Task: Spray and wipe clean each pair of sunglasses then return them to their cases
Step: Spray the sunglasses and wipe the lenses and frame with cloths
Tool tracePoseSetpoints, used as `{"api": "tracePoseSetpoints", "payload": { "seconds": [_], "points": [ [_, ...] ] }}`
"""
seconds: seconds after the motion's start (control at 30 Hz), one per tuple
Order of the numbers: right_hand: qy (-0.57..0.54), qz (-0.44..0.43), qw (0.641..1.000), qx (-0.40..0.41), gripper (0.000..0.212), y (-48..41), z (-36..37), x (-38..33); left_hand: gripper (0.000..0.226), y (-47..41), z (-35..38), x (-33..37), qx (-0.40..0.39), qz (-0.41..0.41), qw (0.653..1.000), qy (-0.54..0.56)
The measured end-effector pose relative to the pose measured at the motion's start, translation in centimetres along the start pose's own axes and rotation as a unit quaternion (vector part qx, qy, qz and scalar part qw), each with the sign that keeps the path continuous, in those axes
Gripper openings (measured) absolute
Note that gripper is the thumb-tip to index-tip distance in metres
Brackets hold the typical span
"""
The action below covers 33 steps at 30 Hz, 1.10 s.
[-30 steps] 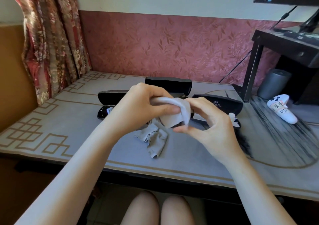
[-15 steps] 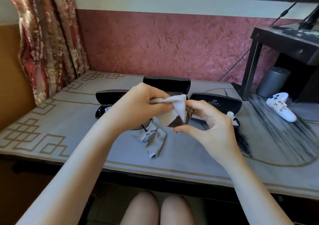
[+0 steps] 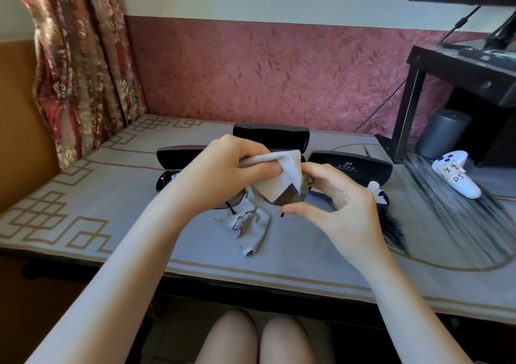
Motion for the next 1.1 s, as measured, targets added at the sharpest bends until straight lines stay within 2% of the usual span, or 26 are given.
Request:
{"api": "tracePoseSetpoints", "payload": {
  "seconds": [0.03,0.1,0.2,0.3,0.43,0.53,0.63,0.77,0.87,1.1],
  "points": [
    [-0.01,-0.001,1.0,0.007,0.049,-0.1,-0.2,0.0,0.025,0.2,-0.3,0.0,0.003,0.004,1.0,0.01],
    [-0.024,-0.007,0.999,0.02,0.046,-0.3,-0.6,-0.1,0.047,0.5,-1.0,-0.5,0.018,0.004,1.0,0.019],
    [-0.028,-0.014,0.999,0.018,0.043,-0.4,-0.7,-0.1,0.068,1.0,-1.5,-0.6,0.033,0.021,0.999,-0.02],
    [-0.036,-0.016,0.999,0.019,0.044,-0.3,-0.6,0.1,0.068,1.6,-1.8,-0.7,0.052,0.037,0.998,-0.028],
    [-0.045,-0.015,0.999,0.022,0.043,-0.2,-0.6,0.4,0.056,2.3,-3.0,-1.5,0.105,0.034,0.994,-0.021],
    [-0.046,-0.01,0.999,0.027,0.041,-0.2,-0.8,0.5,0.064,2.9,-3.7,-2.4,0.11,0.028,0.993,-0.005],
    [-0.051,-0.005,0.998,0.036,0.04,-0.2,-1.1,0.6,0.077,3.6,-3.4,-3.2,0.098,0.031,0.994,-0.034],
    [-0.057,0.001,0.998,0.031,0.04,-0.2,-1.0,0.7,0.066,4.1,-2.8,-3.5,0.119,0.05,0.988,-0.087],
    [-0.058,0.01,0.998,0.022,0.041,-0.2,-0.8,0.8,0.06,4.3,-3.2,-3.2,0.145,0.06,0.985,-0.077],
    [-0.055,0.011,0.998,0.012,0.044,-0.2,-1.0,0.5,0.06,4.3,-2.8,-3.5,0.144,0.065,0.986,-0.048]
  ]
}}
Point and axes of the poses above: each hand's wrist, its own y-axis away from the middle knuckle, its own z-axis out of the palm, x = y × z, the point moved 10 cm from there along -y, towards the middle knuckle, and after that the axes turned 8 degrees about -y, right-handed, at the moved point
